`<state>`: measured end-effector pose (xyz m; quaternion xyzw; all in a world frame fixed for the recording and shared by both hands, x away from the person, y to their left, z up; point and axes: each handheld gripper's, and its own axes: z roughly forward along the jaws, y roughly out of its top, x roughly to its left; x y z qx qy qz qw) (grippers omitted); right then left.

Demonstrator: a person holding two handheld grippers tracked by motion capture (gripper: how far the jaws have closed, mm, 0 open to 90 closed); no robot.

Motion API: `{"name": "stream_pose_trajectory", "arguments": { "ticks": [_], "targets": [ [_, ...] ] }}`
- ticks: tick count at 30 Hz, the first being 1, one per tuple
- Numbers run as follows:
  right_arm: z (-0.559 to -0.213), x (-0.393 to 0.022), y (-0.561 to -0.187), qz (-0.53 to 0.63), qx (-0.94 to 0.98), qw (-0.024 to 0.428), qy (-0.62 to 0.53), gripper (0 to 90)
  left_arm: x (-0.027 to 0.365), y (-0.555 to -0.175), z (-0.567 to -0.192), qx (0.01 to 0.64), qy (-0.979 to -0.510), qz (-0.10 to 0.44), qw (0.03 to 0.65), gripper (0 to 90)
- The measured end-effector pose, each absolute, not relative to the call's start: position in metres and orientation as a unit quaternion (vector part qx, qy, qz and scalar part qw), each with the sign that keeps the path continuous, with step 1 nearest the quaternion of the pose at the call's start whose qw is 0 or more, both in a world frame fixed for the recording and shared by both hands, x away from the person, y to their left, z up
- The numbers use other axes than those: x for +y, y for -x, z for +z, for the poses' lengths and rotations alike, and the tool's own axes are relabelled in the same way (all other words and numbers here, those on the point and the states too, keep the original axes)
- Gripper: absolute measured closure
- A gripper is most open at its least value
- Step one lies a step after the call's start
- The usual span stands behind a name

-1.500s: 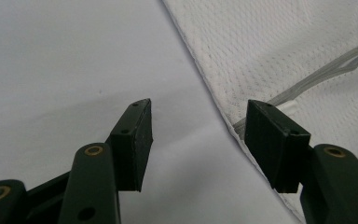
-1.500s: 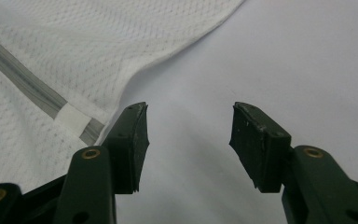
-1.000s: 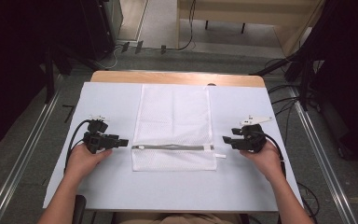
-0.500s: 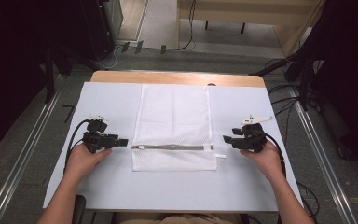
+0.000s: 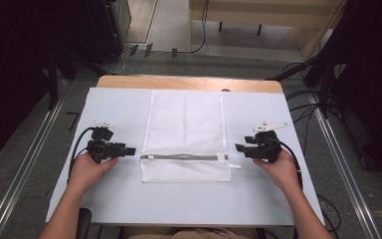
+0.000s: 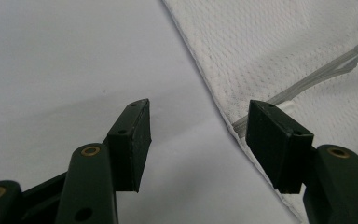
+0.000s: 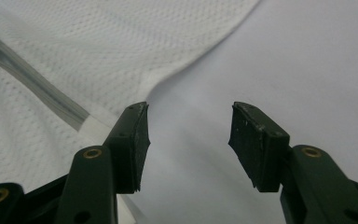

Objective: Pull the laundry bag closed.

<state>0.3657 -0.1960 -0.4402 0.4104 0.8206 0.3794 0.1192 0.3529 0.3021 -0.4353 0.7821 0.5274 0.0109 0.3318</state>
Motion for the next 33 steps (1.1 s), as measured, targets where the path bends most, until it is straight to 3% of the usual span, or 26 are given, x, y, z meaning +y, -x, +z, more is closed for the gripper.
{"name": "stream_pose_trajectory", "arguments": {
  "ticks": [33],
  "targets": [
    [-0.42,-0.123,-0.359,0.396,0.853,0.096,-0.326,56.2,0.306,-0.337,-0.431,0.52,-0.786,0.017,0.334,42.9]
  ]
}}
